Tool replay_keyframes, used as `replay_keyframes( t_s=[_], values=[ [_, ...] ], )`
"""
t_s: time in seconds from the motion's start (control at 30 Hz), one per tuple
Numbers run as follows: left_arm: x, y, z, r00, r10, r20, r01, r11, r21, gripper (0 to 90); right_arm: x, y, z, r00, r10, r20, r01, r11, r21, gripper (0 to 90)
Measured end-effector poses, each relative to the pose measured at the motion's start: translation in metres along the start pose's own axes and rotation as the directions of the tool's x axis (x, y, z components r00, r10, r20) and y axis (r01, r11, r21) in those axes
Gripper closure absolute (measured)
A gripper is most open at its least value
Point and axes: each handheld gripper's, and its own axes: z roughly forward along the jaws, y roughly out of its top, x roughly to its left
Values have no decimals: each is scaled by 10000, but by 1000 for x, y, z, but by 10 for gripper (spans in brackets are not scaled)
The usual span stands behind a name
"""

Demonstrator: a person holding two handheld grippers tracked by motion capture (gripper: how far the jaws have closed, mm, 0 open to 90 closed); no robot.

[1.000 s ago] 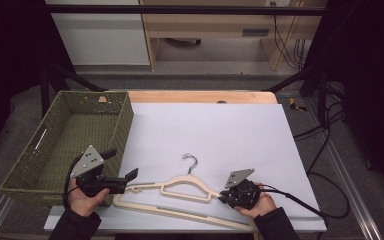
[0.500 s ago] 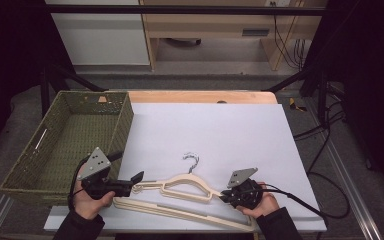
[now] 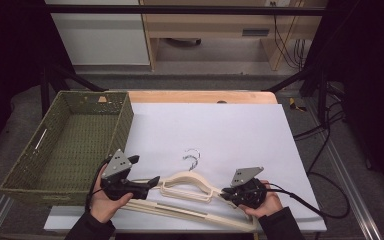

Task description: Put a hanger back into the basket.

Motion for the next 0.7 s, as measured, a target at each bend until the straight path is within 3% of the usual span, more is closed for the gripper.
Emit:
replay_keyframes(
  t_s=[0.03, 0.33, 0.47, 0.7],
  values=[
    [-2, 2, 4, 10000, 4, 8, -4, 10000, 57, 67, 1, 1, -1, 9999, 159, -8, -159, 9999, 45, 798],
    [-12, 17, 44, 9993, -221, 317, 206, 9987, 467, 127, 2, 1, -3, 10000, 17, 91, -17, 10000, -1, 798],
    [-18, 23, 61, 9992, -133, 374, 112, 9982, 581, 157, 2, 1, -2, 9999, 45, 95, -46, 10000, 63, 798],
    [-23, 25, 93, 9986, -198, 487, 151, 9953, 954, 239, 3, 1, -4, 9999, 39, 103, -39, 10000, 29, 798]
  ],
)
